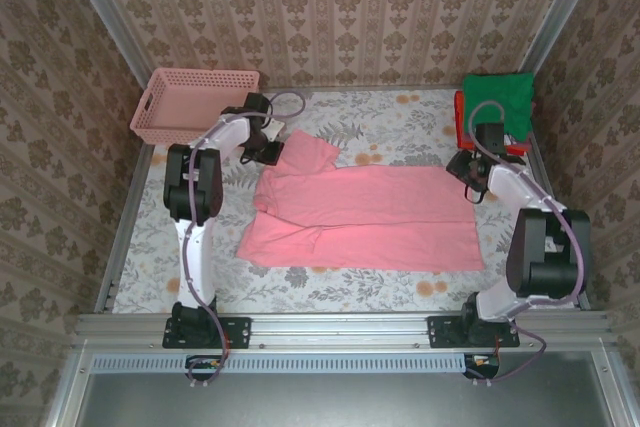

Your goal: Fold and stack the t-shirts

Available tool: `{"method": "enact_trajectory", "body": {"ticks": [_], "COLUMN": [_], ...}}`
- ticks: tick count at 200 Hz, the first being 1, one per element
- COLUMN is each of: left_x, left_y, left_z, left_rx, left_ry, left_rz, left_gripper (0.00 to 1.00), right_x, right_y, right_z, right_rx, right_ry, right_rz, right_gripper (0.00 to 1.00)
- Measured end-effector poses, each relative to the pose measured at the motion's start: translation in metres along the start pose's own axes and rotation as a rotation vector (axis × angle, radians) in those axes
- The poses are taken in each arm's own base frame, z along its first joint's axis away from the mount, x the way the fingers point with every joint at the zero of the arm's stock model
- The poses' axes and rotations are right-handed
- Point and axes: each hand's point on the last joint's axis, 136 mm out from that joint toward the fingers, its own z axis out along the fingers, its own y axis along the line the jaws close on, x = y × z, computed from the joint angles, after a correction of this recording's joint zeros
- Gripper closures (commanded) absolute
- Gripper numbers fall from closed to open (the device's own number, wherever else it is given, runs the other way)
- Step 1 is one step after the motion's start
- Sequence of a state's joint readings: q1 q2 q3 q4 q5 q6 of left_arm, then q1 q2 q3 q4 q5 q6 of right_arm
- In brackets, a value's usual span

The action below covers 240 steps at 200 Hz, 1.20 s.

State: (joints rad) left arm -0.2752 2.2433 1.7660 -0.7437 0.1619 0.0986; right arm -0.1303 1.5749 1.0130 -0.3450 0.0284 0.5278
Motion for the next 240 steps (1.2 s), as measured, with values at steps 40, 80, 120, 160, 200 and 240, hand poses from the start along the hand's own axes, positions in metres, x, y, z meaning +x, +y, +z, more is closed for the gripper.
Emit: {"method": "enact_trajectory", "body": {"ticks": [40, 80, 120, 160, 200, 240], "left_x": [0.002, 0.002, 0.002, 0.000, -0.001, -0.001], "left_y": [-0.001, -0.002, -0.002, -0.003, -0.003, -0.004], "left_z": [-0.001, 0.000, -0.001, -0.004, -0.006, -0.006], "left_rx": [0.002, 0.008, 0.010, 0.009, 0.012, 0.016], "left_ry": [-0.004, -0.006, -0.008, -0.015, -0.021, -0.021], "left_rz": [0.000, 0.001, 0.001, 0.002, 0.003, 0.003], "left_gripper": [1.00, 1.00, 1.00, 1.00, 1.00, 1.00], "right_x": [-0.028, -0.039, -0.031, -0.015, -0.019, -0.020], "right_y": [0.003, 0.000, -0.008, -0.017, -0.016, -0.016], "right_z": [0.030, 0.060, 0.076, 0.086, 0.090, 0.090], "right_rx": [0.077, 0.143, 0.185, 0.218, 0.223, 0.226], "right_ry": [0.010, 0.055, 0.121, 0.182, 0.185, 0.189], "right_rz": [-0.037, -0.054, -0.054, -0.058, -0.057, -0.060], "right_gripper": [0.69, 0.68, 0.68, 0.68, 0.68, 0.63]}}
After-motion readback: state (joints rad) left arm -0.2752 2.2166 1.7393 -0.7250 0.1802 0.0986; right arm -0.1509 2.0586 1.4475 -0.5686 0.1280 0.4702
